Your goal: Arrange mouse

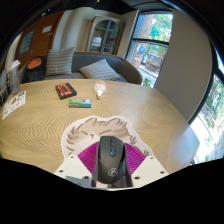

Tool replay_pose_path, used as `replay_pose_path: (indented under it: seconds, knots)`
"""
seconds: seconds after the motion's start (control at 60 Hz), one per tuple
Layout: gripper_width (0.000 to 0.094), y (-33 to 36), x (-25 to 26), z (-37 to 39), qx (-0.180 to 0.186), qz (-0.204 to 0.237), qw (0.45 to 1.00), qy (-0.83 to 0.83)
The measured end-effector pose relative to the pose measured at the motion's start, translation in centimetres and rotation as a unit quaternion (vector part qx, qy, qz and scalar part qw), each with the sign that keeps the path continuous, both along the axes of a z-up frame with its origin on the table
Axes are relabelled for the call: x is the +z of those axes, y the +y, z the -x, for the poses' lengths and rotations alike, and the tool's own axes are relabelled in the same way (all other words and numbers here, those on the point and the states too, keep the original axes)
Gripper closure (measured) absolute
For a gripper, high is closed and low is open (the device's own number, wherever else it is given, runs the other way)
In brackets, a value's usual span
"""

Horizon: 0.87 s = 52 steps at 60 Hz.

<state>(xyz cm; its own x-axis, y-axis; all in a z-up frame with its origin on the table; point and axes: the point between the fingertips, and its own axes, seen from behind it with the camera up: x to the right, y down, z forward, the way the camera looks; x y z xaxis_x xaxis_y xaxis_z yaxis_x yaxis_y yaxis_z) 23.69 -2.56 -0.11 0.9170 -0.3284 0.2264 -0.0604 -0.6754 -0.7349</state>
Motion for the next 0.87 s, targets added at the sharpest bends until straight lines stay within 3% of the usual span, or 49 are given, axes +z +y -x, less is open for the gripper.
replay_pose_path:
  seconds: [0.05, 0.133, 0.183, 0.25, 0.333, 0.35, 0.667, 0.867]
  knots:
    - [0.0544, 0.1, -1.2, -0.2, 0.002, 0.006, 1.0, 0.007]
    - [0.0543, 0.5, -0.9, -0.1, 0.001, -0.022, 1.0, 0.018]
    - [0.0501, 0.8, -1.0, -0.2, -0.002, -0.019, 1.0, 0.003]
    - [0.0391, 0.5, -1.0, -0.5, -0.031, -0.016, 0.999, -0.009]
    - [0.0089, -1.2, -0.1, -1.3, -0.078, -0.008, 0.997, -0.028]
    - [0.0066, -1.4, -0.1, -1.1, -0.082, -0.005, 0.996, -0.029]
    - [0.0087, -6.7, 4.0, 10.2, -0.027, -0.061, 0.998, 0.006]
    - [0.0096, -12.5, 5.1, 15.9, -0.026, -0.067, 0.997, -0.014]
